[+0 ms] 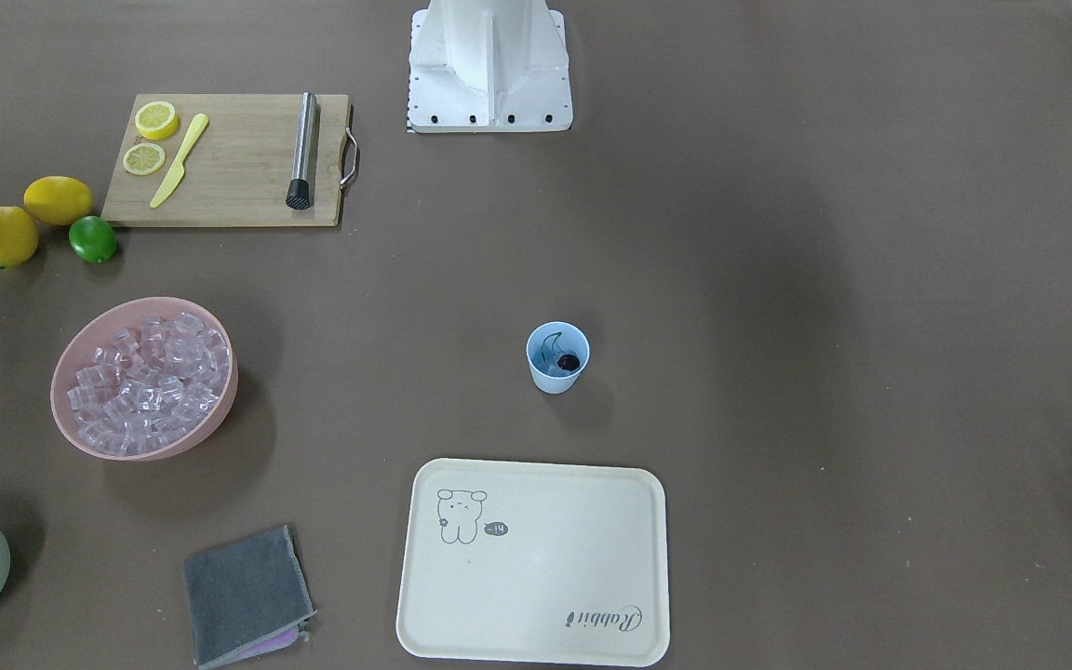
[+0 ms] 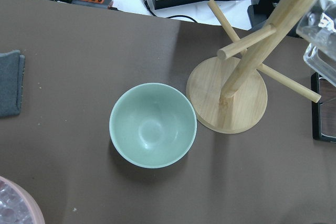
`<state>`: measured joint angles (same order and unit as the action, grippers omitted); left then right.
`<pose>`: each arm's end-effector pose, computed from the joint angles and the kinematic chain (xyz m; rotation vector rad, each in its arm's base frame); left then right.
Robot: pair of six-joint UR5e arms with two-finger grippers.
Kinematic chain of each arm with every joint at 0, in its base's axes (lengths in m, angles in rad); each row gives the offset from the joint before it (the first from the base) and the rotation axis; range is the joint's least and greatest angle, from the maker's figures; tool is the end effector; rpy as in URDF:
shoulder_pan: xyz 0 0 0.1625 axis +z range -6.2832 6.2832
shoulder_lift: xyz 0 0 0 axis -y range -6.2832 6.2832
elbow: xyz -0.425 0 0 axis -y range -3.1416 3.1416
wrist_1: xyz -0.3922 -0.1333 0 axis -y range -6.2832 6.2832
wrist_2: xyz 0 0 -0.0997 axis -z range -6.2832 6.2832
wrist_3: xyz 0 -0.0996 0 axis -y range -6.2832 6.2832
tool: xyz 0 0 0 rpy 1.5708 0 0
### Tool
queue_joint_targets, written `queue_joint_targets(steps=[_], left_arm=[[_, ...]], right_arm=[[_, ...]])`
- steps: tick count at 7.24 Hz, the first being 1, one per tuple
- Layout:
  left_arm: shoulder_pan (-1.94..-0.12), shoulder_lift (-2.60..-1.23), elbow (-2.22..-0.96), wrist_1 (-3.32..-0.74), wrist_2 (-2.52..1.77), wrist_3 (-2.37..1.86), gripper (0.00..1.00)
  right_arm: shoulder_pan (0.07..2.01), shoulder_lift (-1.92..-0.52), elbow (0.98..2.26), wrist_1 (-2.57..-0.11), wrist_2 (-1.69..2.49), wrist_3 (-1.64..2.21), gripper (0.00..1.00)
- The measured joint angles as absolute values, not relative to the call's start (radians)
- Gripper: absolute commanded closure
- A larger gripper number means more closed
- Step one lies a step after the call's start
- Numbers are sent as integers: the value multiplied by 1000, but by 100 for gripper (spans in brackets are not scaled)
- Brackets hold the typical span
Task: Put ice and cherries in cup
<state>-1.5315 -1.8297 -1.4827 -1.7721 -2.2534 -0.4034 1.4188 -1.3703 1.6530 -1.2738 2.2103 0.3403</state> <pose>-0.0462 -0.6186 0.5424 0.2009 0.7377 -0.2193 -0.0161 -0.5929 0.4818 0.3907 -0.7377 -0.0081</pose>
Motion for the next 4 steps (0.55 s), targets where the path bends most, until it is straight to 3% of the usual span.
queue_joint_targets(steps=[4], left_arm=[[-1534, -1810, -1483, -1768, -2261, -402, 2]], right_arm=[[1436, -1394, 1682, -1273, 2246, 331, 0]])
